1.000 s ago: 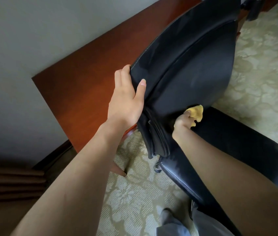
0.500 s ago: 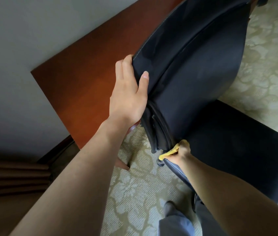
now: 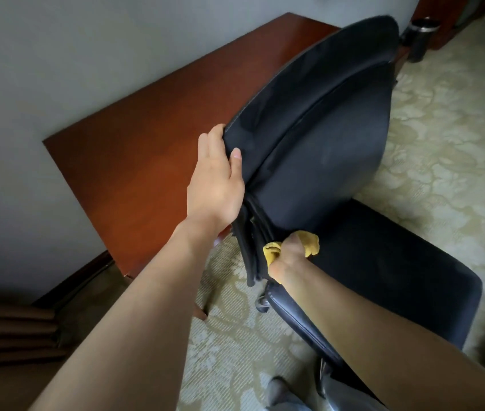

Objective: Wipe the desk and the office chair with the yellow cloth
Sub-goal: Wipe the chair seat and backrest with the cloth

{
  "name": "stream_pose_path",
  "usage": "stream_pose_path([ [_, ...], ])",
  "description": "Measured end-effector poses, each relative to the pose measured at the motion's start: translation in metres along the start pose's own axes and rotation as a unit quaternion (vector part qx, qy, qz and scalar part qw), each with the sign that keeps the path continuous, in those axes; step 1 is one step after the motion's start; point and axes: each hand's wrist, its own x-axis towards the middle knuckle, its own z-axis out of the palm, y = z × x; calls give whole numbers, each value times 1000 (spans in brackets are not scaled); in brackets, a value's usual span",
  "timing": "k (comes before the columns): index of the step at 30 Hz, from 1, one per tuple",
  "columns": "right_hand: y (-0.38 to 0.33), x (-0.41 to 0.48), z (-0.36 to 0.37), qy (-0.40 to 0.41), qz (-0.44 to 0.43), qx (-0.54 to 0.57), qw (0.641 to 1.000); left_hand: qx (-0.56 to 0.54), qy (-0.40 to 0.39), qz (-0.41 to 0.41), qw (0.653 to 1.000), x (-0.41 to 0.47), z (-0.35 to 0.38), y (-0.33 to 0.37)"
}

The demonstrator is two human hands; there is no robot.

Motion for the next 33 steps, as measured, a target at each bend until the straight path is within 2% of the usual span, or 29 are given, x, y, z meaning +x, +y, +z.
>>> stream_pose_path([
  [6,-25,-33,13,-119,-120,-183,969,2,-10,-24,1000,-4,-3,5],
  [10,-38,-64,10,-108,-176,-298,932,1,1,-48,999,-16,-6,11],
  [16,-46,-115,-8,-241,-230,-343,878,11,22,-72,997,-58,-13,20],
  [20,-44,-151,-24,-353,-257,-371,819,22,38,-96,994,-96,-14,33],
  [27,-37,-181,-94,-445,-307,-451,710,90,88,-173,977,-175,-6,80],
  [31,-22,-195,-141,-435,-330,-435,716,104,82,-202,970,-228,-3,116],
  [33,-11,-203,-168,-411,-372,-432,712,110,65,-202,971,-256,-2,138],
])
